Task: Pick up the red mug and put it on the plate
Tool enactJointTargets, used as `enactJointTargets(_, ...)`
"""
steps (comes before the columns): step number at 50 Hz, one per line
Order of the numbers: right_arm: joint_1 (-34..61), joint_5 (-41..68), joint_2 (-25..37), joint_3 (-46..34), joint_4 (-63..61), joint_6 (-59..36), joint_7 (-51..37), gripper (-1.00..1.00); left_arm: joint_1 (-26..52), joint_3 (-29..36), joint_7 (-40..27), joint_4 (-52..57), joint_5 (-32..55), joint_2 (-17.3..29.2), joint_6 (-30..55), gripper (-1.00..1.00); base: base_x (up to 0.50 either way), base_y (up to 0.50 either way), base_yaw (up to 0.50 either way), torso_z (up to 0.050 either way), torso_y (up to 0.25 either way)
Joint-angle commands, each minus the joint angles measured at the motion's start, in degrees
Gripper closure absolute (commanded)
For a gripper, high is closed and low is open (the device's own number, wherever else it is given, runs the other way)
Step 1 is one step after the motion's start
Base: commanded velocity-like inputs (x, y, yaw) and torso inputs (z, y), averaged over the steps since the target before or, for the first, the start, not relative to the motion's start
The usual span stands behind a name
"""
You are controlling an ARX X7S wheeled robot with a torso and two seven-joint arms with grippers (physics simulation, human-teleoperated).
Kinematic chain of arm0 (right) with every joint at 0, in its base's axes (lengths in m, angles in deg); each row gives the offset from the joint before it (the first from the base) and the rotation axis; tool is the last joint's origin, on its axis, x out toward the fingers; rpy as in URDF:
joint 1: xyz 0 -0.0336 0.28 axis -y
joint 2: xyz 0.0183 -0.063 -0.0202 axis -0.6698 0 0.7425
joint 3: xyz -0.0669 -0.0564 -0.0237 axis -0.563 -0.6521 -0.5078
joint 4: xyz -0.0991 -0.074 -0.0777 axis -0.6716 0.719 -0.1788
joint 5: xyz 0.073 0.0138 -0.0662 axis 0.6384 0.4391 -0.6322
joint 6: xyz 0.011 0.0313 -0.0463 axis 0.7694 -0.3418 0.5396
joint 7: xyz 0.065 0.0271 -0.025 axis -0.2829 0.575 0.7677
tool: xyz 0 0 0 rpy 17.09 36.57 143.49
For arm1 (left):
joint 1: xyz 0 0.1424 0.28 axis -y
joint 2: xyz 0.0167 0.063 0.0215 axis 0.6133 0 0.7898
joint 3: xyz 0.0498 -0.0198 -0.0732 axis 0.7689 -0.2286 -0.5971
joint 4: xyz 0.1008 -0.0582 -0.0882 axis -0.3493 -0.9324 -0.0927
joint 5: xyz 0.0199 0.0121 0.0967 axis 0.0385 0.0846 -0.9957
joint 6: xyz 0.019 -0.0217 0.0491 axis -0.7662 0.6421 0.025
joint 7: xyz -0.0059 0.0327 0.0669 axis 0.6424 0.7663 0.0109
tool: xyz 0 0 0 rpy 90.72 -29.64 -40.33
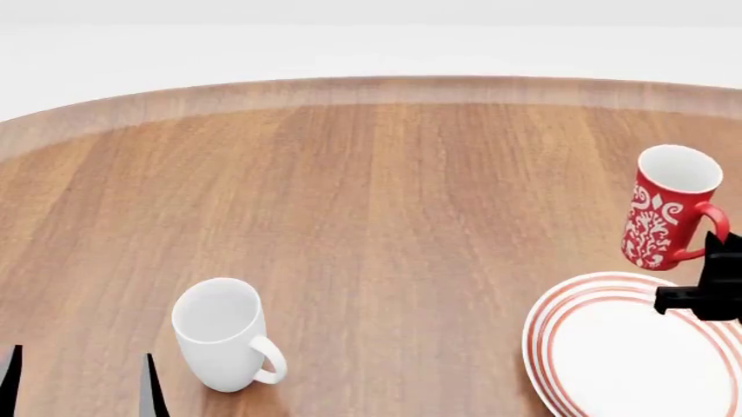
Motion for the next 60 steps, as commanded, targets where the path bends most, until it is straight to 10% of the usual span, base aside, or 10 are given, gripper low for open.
enactJointTargets(1, -0.92, -5.8, -1.32, 6.22, 1.9, 2.0, 0.88, 1.0, 0.02, 0.11, -0.11, 0.04, 0.01, 0.07, 0.07, -1.0, 0.0, 0.0, 0.0, 0.0, 0.0)
enactJointTargets(34, -4.21, -28.95, -3.55, 31.92, 1.93, 4.0, 1.26, 1.0, 0.25, 0.28, -0.74, -0.39, -0.36, 0.11, -0.76, -1.0, 0.0, 0.0, 0.0, 0.0, 0.0)
enactJointTargets(60, -4.97, -34.95, -4.4, 37.13, 1.93, 4.37, 4.11, 1.0, 0.6, -0.06, -2.18, -1.14, -2.86, 0.08, -2.19, -1.0, 0.0, 0.0, 0.0, 0.0, 0.0)
